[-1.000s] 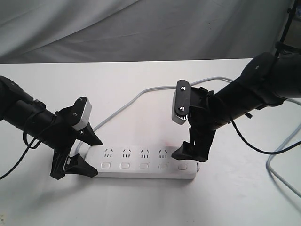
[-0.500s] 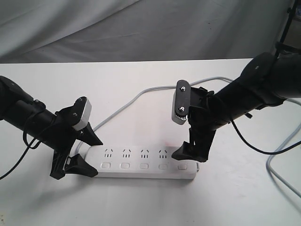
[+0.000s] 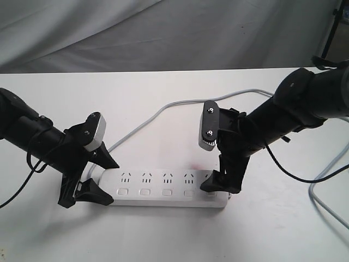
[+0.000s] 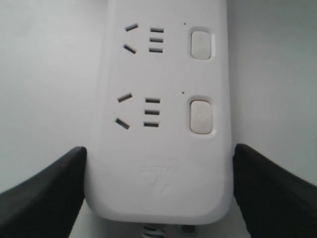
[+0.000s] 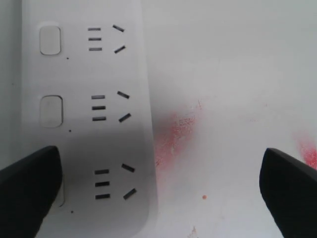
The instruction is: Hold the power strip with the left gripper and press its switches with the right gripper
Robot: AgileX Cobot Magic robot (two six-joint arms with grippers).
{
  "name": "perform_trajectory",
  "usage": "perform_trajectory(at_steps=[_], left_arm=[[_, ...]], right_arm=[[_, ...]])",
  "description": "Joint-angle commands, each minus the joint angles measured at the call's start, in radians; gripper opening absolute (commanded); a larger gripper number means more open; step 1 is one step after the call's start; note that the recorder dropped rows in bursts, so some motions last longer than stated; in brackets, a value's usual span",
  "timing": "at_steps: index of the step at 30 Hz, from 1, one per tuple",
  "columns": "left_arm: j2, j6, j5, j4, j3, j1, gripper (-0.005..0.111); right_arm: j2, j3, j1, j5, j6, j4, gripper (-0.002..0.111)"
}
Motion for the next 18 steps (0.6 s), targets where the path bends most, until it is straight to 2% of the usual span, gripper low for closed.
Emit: perform_trajectory(at_steps=[1,10,18], left_arm=[[0.001,0.001,-0.005,-0.008,0.004,-0.006,0.014],[0.001,0.001,-0.005,-0.008,0.004,-0.006,0.014],[0.001,0.001,-0.005,-0.008,0.004,-0.006,0.014]], right_arm=[[0.003,0.006,-0.008,0.005,-0.011,-0.016,0.105],[0.044,0.006,-0.008,-0.004,0.0,-0.055,0.105],[0.058,0.006,-0.008,-0.045,0.096,-0.165,0.105]])
